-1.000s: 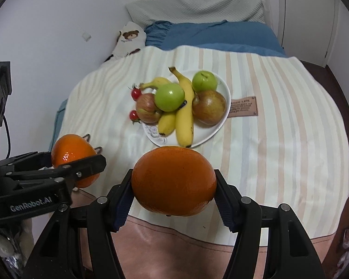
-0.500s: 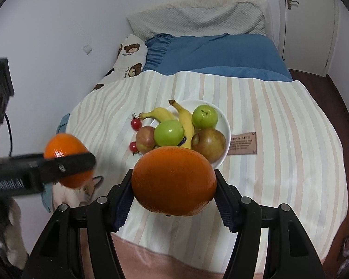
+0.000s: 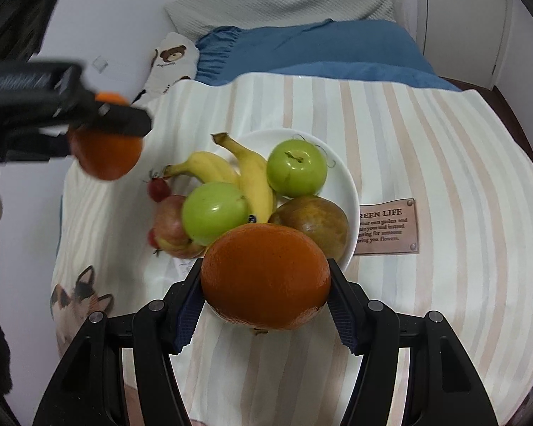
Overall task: Organize fruits
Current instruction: 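Carry both oranges onto the fruit pile on the plate and open both tools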
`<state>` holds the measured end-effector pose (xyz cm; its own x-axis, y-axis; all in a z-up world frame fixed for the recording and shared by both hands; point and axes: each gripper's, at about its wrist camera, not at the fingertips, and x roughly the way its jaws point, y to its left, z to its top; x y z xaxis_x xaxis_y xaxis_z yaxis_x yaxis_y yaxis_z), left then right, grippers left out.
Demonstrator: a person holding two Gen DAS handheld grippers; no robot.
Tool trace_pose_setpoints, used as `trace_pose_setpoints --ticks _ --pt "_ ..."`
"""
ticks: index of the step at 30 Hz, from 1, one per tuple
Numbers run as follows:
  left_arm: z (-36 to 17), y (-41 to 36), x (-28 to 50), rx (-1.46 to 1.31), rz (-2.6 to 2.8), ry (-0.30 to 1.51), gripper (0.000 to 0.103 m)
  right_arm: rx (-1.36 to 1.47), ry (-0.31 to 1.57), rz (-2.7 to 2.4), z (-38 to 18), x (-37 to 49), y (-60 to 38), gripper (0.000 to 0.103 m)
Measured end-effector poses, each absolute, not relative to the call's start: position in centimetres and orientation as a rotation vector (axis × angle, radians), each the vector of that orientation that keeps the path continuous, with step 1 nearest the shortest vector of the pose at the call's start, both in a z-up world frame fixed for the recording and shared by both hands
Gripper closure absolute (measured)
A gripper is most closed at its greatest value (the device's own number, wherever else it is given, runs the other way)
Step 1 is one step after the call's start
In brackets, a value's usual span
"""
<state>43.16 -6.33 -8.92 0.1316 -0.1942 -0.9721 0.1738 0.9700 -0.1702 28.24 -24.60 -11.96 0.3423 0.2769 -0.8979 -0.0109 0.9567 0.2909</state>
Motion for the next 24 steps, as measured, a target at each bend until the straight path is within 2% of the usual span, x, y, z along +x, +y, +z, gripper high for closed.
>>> trace_pose_setpoints --ticks 8,24 --pt "-13.3 -10.1 44.9 0.021 -0.352 1.525 0.04 0.268 1.205 0.178 -12.3 29.1 -25.0 0.037" --pt "-14.7 -12.5 46.6 0.172 -0.389 1.528 0.039 0.308 1.212 0.21 -12.2 27.8 -24.3 0.037"
